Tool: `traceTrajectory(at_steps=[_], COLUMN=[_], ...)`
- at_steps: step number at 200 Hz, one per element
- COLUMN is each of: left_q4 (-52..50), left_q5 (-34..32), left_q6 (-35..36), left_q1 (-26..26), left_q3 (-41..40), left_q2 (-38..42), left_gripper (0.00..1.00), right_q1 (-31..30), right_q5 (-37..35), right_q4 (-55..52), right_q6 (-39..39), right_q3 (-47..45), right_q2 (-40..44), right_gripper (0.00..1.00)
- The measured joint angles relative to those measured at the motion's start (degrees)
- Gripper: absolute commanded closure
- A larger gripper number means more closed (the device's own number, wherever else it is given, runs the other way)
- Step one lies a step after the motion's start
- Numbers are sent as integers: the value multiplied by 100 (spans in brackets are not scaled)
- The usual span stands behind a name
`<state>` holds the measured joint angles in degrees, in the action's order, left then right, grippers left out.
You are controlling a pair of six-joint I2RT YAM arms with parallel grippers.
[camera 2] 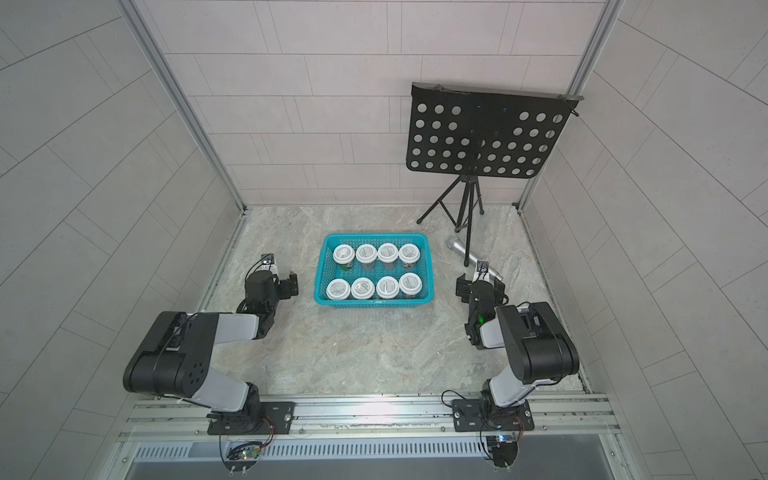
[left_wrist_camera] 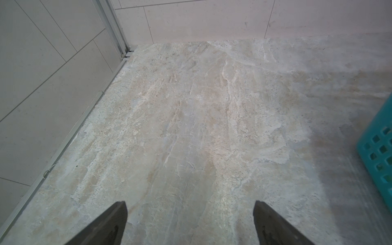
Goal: Put the yogurt in the basket
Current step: Reset both arms
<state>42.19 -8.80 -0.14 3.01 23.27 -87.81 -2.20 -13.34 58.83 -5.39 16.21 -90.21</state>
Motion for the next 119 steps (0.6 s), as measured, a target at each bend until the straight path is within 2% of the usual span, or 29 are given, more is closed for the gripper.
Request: traceTrajectory(at_steps=[38, 119], left_q4=[-48, -52], left_q5=[-46, -59], left_q6=[-46, -46], left_q1=[-26, -26], left_q3=[160, 168], left_q2=[-11, -11], left_gripper=[0, 0], right_q1=[2, 7], right_q5=[9, 11], right_q4=[-247, -372], right_q6=[31, 48], right_q3=[444, 461], right_q2=[0, 0], right_gripper=[0, 0])
